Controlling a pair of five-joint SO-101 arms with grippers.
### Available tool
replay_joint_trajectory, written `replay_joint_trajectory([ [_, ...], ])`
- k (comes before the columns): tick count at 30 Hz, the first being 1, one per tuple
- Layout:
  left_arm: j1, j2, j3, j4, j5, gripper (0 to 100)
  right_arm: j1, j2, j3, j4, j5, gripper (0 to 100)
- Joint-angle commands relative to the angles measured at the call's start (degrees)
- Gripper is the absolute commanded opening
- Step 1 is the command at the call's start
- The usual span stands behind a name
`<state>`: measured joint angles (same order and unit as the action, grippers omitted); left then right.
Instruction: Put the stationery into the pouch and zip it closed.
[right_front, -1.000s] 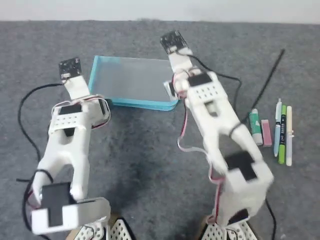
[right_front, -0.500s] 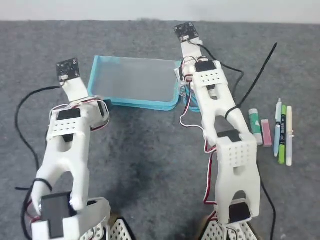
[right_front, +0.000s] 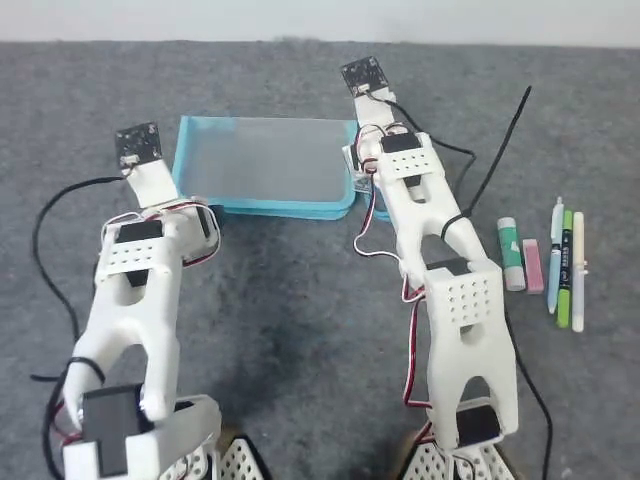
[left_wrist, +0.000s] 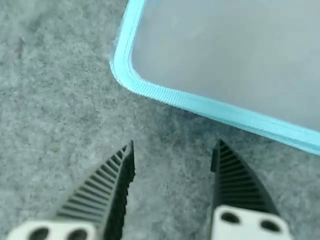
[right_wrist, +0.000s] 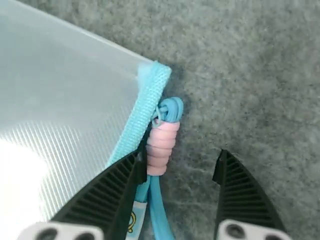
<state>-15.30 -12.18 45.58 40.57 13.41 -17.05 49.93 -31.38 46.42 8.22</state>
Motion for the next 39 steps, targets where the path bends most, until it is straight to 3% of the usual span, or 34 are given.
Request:
replay_joint_trajectory([
  [1,-0.3,-3.7,-0.8,0.6,-1.4,24,-0.8,0.7,-1.7,-0.2,-0.5,20.8],
  [4,-0.3,-3.7,-0.7,0.7,-1.4,24,-0.8,1.1,-1.7,1.7,-0.5,19.1],
  [9,-0.3,-3.7,-0.7,0.9,-1.4,24,-0.5,0.0,-1.7,7.6,-0.4,0.0],
  [17,-0.3,-3.3,-0.7,0.7,-1.4,24,0.6,-10.5,-2.3,32.5,0.5,0.6],
  [20,-0.3,-3.3,-0.7,0.9,-1.4,24,1.4,-12.4,1.6,36.3,6.7,0.6],
  [25,-0.3,-3.3,-0.7,0.8,-1.4,24,1.2,-17.6,16.0,30.8,9.9,0.6],
  [33,-0.2,-3.3,-0.7,0.9,-1.4,24,0.0,-44.2,51.3,10.3,9.8,0.6],
  [37,-0.2,-3.3,-0.5,0.9,-1.4,24,-0.4,-50.2,57.2,10.2,9.8,1.5],
  [39,-0.2,-3.5,0.0,0.6,-1.4,24,-0.4,-51.2,57.8,10.2,9.7,7.9],
])
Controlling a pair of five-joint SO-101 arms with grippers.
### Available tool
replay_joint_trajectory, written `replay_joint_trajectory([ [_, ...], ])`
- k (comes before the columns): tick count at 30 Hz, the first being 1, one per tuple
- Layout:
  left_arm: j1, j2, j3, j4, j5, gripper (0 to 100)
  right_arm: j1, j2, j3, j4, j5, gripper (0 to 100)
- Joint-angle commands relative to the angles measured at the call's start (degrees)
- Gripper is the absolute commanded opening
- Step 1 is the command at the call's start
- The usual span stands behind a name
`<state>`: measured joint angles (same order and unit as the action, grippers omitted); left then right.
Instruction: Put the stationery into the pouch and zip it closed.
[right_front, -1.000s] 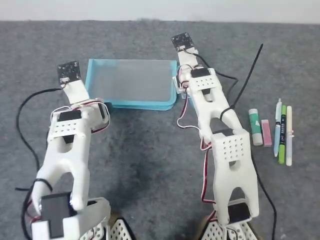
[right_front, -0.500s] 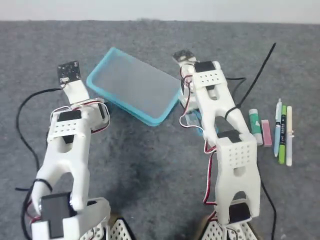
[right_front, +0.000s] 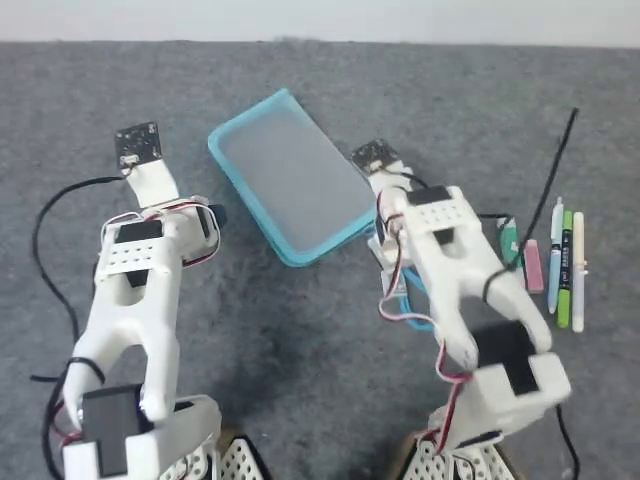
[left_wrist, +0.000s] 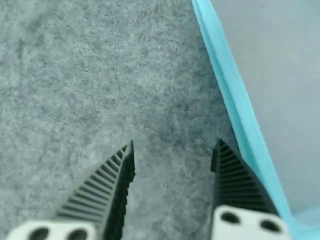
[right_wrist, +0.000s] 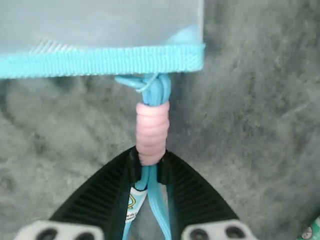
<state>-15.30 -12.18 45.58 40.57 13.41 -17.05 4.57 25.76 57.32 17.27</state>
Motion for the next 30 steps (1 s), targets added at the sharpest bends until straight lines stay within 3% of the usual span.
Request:
replay_joint_trajectory([
  [1,-0.2,-3.6,0.1,0.6,-1.4,24,-0.4,-5.8,0.6,-0.8,-0.4,12.3],
  [5,-0.2,-3.7,0.1,0.6,-1.4,24,-1.9,-5.9,0.3,-1.4,-2.4,25.7],
  [10,-0.2,-3.7,0.0,0.6,-1.4,24,-5.9,-5.8,0.2,-3.8,-2.6,26.6],
  [16,-0.2,-3.7,0.0,0.6,-1.4,24,-5.7,-0.7,-1.6,-5.8,-4.3,26.6],
  [30,-0.2,-3.4,0.1,0.6,-1.4,24,-1.5,12.2,-12.0,-5.5,-5.1,0.2],
])
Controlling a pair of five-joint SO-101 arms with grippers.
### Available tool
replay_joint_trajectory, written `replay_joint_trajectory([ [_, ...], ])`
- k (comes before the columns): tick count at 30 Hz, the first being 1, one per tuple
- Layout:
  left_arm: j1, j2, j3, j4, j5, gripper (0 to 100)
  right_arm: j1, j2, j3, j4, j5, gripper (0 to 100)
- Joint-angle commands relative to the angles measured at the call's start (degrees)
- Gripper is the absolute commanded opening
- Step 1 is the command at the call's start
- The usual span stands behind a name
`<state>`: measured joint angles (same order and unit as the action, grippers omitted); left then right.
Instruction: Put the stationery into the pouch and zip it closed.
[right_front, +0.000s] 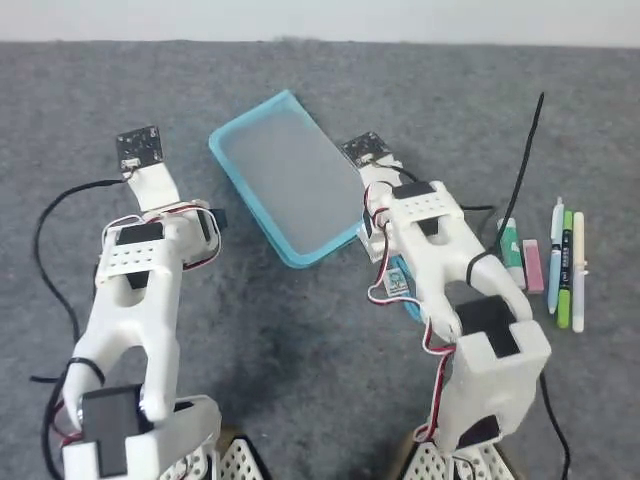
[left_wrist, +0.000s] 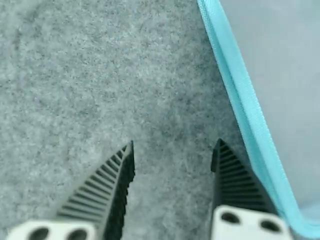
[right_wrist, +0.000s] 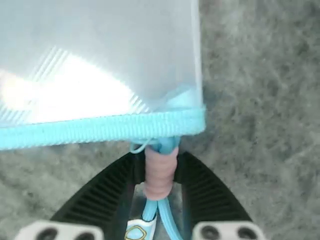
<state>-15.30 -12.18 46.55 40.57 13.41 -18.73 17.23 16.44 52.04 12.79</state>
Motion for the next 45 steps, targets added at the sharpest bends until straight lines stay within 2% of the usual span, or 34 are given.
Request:
replay_joint_trajectory([
  [1,-0.2,-3.3,-0.8,0.6,-1.4,24,0.2,-0.6,-2.8,0.5,-0.6,0.6],
  [6,2.1,-3.3,-0.7,0.9,-1.5,23,0.2,-5.9,-4.3,7.4,-0.5,0.6],
  [10,2.3,-3.8,-0.9,1.0,-6.3,23,-0.2,-18.7,-0.4,9.3,-0.5,0.6],
  [14,3.0,-3.5,-2.1,1.0,-6.8,23,-2.0,-33.3,7.7,9.5,-0.9,0.6],
  [19,11.8,-2.8,-1.5,-1.3,-6.7,23,-6.9,-47.2,11.4,11.3,-0.8,0.6],
  [24,23.4,5.4,-1.5,-1.4,-3.6,23,-11.6,-50.5,-2.3,20.5,-1.0,0.6],
  [27,27.3,10.8,-4.8,-1.4,-1.8,23,-16.6,-49.4,-8.4,26.2,-0.9,0.6],
  [31,24.0,11.8,-7.3,-1.3,-1.8,23,-20.1,-50.2,-1.1,27.4,-0.6,0.6],
  [36,18.9,3.3,-3.2,-2.9,-1.8,23,-20.0,-54.2,25.0,9.1,0.2,0.6],
  [39,16.5,-5.0,1.0,-3.2,-1.8,23,-19.9,-54.5,32.9,3.5,0.2,0.6],
  [42,12.3,-14.7,4.1,0.3,-2.6,23,-17.8,-53.3,34.8,2.7,-1.1,0.6],
  [45,8.4,-24.6,5.1,7.3,-7.9,23,-15.7,-51.0,35.5,0.0,-1.9,0.6],
])
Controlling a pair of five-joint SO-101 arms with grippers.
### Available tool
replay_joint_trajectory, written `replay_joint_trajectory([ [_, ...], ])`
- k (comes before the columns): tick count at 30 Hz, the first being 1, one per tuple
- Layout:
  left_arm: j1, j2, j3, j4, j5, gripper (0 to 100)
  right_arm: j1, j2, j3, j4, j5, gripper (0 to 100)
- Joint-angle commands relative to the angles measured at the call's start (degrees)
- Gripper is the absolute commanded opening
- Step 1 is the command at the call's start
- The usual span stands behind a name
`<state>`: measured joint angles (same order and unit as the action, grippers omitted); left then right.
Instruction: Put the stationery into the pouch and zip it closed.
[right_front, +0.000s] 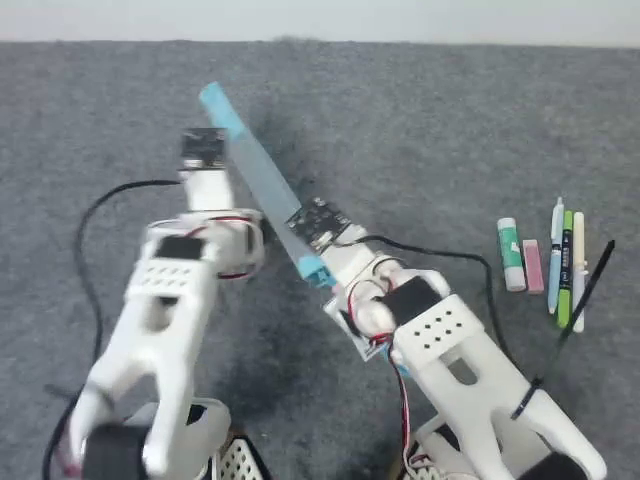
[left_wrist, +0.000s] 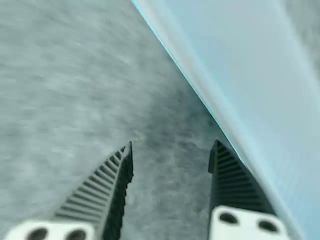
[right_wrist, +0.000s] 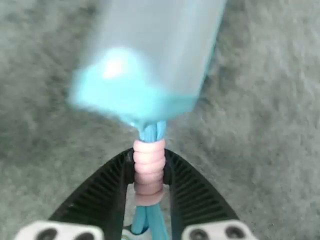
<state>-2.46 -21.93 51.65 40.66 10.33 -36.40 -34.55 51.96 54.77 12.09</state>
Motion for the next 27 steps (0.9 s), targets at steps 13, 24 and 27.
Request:
replay_joint_trajectory([
  [13,2.5,-40.2,4.7,25.8,-17.8,30,3.8,6.0,-14.5,2.1,-3.1,0.6],
  [24,11.4,-49.1,6.5,31.4,-19.8,31,1.5,6.4,-15.9,2.7,-3.1,0.6],
  [27,12.0,-49.1,9.2,28.7,-19.8,31,1.3,5.9,-16.1,3.3,-3.1,0.6],
])
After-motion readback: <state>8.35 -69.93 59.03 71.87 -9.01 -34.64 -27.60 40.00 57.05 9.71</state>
